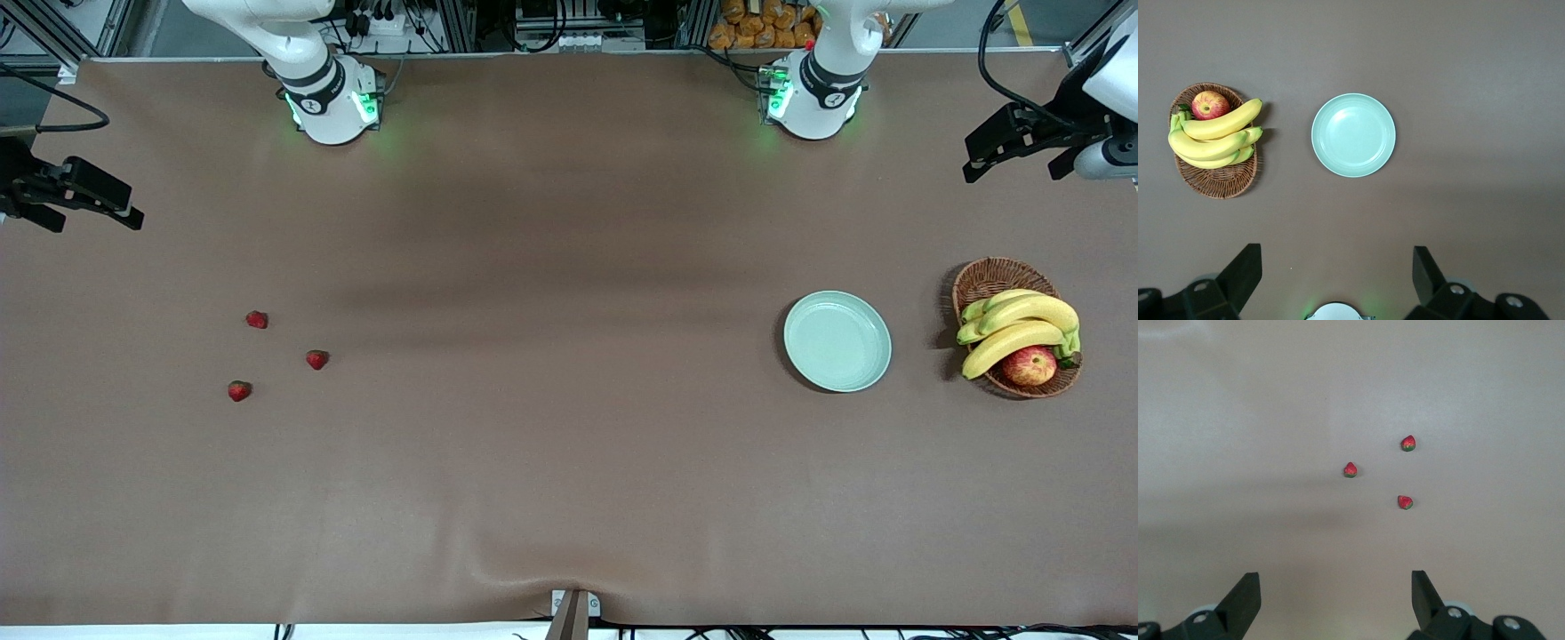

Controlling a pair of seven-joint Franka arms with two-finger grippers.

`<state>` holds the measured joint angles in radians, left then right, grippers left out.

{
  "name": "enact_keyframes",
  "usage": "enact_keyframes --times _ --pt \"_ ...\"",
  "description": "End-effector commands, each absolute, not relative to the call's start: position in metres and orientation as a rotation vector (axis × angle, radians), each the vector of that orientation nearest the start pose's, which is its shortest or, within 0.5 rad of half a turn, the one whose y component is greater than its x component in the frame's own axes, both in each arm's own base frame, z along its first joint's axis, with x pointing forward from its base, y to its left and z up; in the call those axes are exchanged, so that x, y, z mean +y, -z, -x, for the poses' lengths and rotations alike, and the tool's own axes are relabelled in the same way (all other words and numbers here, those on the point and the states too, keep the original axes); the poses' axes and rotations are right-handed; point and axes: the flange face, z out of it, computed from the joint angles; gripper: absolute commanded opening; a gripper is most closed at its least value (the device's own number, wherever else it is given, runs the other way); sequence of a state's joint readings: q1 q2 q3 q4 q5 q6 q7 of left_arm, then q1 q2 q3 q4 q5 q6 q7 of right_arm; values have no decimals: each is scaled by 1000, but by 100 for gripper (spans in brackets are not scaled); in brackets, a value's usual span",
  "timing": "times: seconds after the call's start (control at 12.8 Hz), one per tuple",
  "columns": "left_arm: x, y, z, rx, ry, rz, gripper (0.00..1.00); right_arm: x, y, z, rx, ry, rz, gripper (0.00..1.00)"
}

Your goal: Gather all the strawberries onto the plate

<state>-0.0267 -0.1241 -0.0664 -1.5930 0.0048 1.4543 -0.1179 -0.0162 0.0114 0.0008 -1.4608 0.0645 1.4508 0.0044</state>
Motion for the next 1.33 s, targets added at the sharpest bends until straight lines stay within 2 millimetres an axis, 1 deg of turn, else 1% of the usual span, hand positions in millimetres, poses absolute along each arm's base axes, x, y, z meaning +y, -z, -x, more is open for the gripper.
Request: enact_keyframes --times 0.0,0.16,0.55,0.7,0.86,1.1,1.25 --pt "-45 -677 -500 -48 17 3111 100 1 -662 -543 31 -30 3064 100" --pt "-44 -676 -507 -48 19 3109 100 0 -662 -543 33 -30 3064 100" --pt "-43 -679 -507 -38 28 3100 100 1 -662 -543 33 -31 3064 100" --pt "-44 -674 -508 -33 14 3100 100 1 -662 -543 33 -31 3064 100" --pt "-42 -671 -509 -40 4 3101 100 1 -661 -544 33 -33 3063 100" --pt "-38 -675 -510 -53 19 3105 100 2 -661 -544 33 -33 3064 100" --pt "-38 -673 -515 -55 35 3111 100 2 -661 -544 33 -33 3064 100"
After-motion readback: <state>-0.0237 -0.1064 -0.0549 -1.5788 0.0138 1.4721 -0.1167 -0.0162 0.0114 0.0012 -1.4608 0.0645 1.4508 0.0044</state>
